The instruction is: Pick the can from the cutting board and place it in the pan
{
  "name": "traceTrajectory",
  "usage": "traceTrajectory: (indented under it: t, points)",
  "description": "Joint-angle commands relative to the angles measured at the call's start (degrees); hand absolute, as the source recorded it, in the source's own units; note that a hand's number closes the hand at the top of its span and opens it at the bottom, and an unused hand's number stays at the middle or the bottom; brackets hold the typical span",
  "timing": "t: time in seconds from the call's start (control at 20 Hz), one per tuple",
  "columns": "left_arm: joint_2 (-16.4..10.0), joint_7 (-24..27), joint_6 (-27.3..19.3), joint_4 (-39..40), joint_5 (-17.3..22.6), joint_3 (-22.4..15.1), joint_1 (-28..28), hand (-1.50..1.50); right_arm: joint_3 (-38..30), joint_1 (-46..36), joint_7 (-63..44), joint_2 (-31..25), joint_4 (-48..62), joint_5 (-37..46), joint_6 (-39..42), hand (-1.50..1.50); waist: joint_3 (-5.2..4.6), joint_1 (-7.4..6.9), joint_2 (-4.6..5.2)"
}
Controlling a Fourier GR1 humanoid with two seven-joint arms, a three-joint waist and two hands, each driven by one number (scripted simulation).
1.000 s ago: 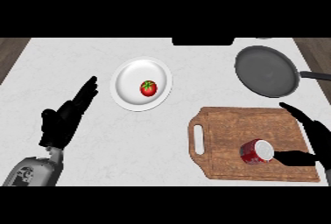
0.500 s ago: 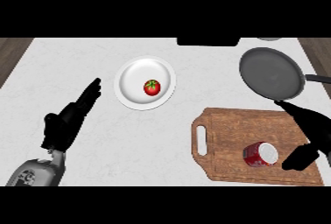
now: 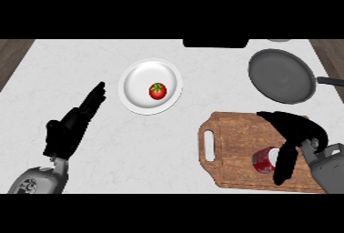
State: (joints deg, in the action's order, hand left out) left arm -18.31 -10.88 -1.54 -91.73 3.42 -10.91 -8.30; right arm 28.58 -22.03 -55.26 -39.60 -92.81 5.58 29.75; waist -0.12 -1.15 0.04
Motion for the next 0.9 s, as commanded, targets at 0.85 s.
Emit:
traceTrajectory:
  t: [0.85]
  points:
    - [1.5,0.2,1.5,3.2,-1.8,3.7,-1.6,0.00,6.4,0.1,-14.7,5.8,0.4,6.3,4.5,-1.50,0.07,1.31,-0.08]
